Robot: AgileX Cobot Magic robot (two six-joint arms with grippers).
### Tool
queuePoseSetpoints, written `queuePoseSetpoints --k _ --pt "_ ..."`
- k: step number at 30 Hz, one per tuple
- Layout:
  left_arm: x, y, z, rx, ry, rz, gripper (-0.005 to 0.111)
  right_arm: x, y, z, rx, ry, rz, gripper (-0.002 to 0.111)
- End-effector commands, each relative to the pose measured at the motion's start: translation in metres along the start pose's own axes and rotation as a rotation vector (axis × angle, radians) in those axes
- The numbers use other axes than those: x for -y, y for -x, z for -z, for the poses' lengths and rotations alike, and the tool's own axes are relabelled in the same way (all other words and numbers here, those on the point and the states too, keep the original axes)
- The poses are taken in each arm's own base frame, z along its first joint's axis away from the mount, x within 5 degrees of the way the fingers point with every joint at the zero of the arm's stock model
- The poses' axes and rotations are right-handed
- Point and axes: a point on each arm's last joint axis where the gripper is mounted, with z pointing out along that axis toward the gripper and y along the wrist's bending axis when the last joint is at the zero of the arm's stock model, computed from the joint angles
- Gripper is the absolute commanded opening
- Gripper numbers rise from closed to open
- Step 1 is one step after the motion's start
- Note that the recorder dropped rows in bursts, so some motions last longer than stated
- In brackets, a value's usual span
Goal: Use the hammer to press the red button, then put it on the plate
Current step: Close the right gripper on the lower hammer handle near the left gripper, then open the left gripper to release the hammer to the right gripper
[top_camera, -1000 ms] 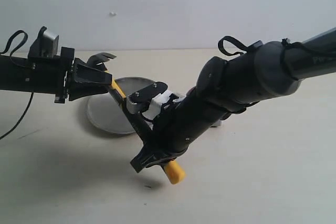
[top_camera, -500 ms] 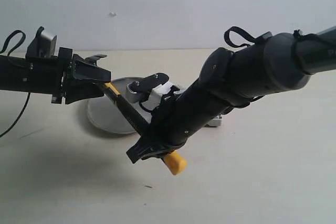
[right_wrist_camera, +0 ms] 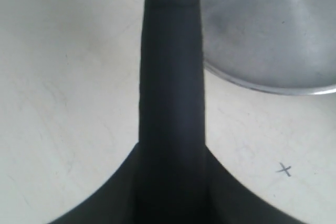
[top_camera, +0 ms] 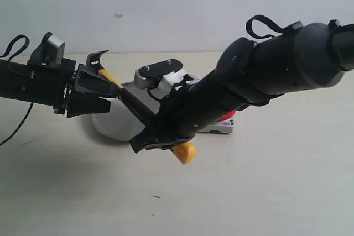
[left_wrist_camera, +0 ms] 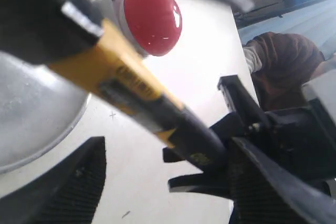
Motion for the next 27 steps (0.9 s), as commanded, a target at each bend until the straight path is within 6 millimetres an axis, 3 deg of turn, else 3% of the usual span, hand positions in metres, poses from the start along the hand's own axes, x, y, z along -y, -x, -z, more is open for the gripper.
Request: queuePoseSetpoints --k 1,5,15,21,25,27 --pt "0.004 -0.002 0.001 -0.038 0.003 -0.030 0.064 -0.003 0.018 0.021 0.119 -0.038 -0.018 0.000" --pt "0.001 -0.003 0.004 -0.032 0.009 -0.018 0.064 -0.003 0.016 0.028 0.135 -0.061 -0.031 0.000" --pt "-0.015 -0.013 0.033 0.068 0.024 0.044 0.062 0.005 -0.010 0.060 0.207 -0.164 -0.074 0.000" --pt "-0.001 -0.018 0.051 0.151 0.030 0.004 0.034 -0.004 -0.018 0.091 0.277 -0.175 -0.061 0.000" --pt "0.013 -0.025 0.057 0.202 0.027 -0.051 0.000 -0.009 -0.031 0.115 0.342 -0.202 -0.054 0.000" --pt "0.021 -0.030 0.059 0.238 0.020 -0.070 0.000 -0.010 -0.042 0.126 0.374 -0.222 -0.054 0.000"
